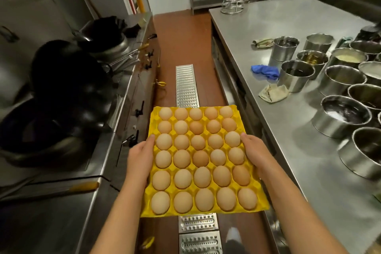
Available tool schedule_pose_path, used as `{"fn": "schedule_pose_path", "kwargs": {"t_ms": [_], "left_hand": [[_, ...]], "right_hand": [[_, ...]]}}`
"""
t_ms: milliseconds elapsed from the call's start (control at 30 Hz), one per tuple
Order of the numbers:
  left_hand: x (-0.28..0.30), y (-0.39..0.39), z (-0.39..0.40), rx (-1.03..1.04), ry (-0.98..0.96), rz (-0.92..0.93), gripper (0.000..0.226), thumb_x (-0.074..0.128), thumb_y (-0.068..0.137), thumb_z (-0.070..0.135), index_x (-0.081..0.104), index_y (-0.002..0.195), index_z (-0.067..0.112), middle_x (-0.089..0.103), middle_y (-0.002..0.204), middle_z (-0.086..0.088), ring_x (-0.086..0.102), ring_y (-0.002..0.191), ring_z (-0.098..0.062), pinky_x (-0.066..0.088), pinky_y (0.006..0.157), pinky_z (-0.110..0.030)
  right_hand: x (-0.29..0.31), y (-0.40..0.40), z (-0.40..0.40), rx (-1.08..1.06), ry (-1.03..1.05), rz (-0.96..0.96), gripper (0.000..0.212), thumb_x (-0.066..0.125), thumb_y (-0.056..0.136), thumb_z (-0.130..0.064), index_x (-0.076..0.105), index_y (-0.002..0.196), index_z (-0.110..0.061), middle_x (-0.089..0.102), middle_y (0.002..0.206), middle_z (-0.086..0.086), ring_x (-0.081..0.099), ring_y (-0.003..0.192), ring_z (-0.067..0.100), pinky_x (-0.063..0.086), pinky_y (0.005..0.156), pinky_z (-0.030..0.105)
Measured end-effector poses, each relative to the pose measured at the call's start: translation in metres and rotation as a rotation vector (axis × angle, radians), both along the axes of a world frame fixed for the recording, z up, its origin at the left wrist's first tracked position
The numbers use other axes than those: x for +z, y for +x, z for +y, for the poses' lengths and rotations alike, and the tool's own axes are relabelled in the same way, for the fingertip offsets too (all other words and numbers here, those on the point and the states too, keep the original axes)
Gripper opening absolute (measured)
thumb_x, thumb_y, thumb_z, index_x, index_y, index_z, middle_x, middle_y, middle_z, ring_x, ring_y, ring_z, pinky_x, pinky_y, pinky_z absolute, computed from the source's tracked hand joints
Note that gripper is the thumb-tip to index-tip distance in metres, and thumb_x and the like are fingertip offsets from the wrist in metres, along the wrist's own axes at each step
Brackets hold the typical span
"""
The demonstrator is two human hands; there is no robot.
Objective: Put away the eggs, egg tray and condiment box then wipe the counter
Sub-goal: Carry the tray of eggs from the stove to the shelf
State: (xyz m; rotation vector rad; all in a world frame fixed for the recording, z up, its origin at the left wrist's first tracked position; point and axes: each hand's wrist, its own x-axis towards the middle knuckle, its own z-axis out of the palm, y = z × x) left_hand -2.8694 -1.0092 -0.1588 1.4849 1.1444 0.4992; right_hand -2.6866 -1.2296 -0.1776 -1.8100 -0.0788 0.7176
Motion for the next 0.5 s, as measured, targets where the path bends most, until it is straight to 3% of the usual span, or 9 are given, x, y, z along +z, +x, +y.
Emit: {"fn": "schedule_pose_path", "kwargs": {"t_ms": [67,133,200,367,500], "left_hand": [[0.007,0.025,0.005,0.019,0.005,-0.016,0.029,0.060,0.091,0.051,0.076,0.069,0.042,0.076,0.072,0.010,0.072,0.065,-0.008,0.051,0.060,-0.030],[0.011,0.045,0.011,0.046,0.016,-0.032,0.030,0.060,0.092,0.050,0.076,0.067,0.042,0.076,0.072,0.009,0.072,0.065,-0.010,0.051,0.060,-0.030],[0.015,0.060,0.016,0.065,0.007,-0.037,0.033,0.059,0.093,0.048,0.076,0.065,0.041,0.076,0.071,0.009,0.071,0.062,-0.006,0.049,0.060,-0.029],[0.020,0.092,0.038,0.118,0.024,-0.035,0.040,0.061,0.093,0.045,0.074,0.061,0.025,0.072,0.063,0.015,0.067,0.055,-0.001,0.044,0.056,-0.026],[0.016,0.120,0.063,0.119,0.018,-0.022,0.035,0.060,0.094,0.045,0.071,0.071,0.021,0.072,0.063,0.014,0.067,0.056,-0.003,0.045,0.055,-0.027]], "right_hand": [[0.005,0.030,0.010,0.021,0.008,-0.011,0.036,0.036,0.106,-0.037,0.067,0.100,-0.018,0.071,0.105,0.008,0.066,0.098,0.023,0.052,0.093,0.046],[0.009,0.054,0.019,0.037,0.023,-0.015,0.035,0.036,0.106,-0.038,0.065,0.093,-0.022,0.072,0.102,0.005,0.066,0.093,0.019,0.054,0.084,0.039],[0.012,0.074,0.029,0.059,0.032,-0.004,0.035,0.036,0.105,-0.039,0.066,0.099,-0.022,0.072,0.101,0.004,0.067,0.093,0.019,0.054,0.083,0.039],[0.014,0.113,0.055,0.089,0.027,-0.006,0.038,0.038,0.104,-0.042,0.066,0.112,-0.017,0.072,0.104,0.005,0.067,0.096,0.023,0.054,0.088,0.043],[0.013,0.143,0.081,0.092,0.013,-0.019,0.035,0.038,0.104,-0.044,0.065,0.104,-0.022,0.071,0.101,0.002,0.067,0.093,0.019,0.052,0.074,0.034]]}}
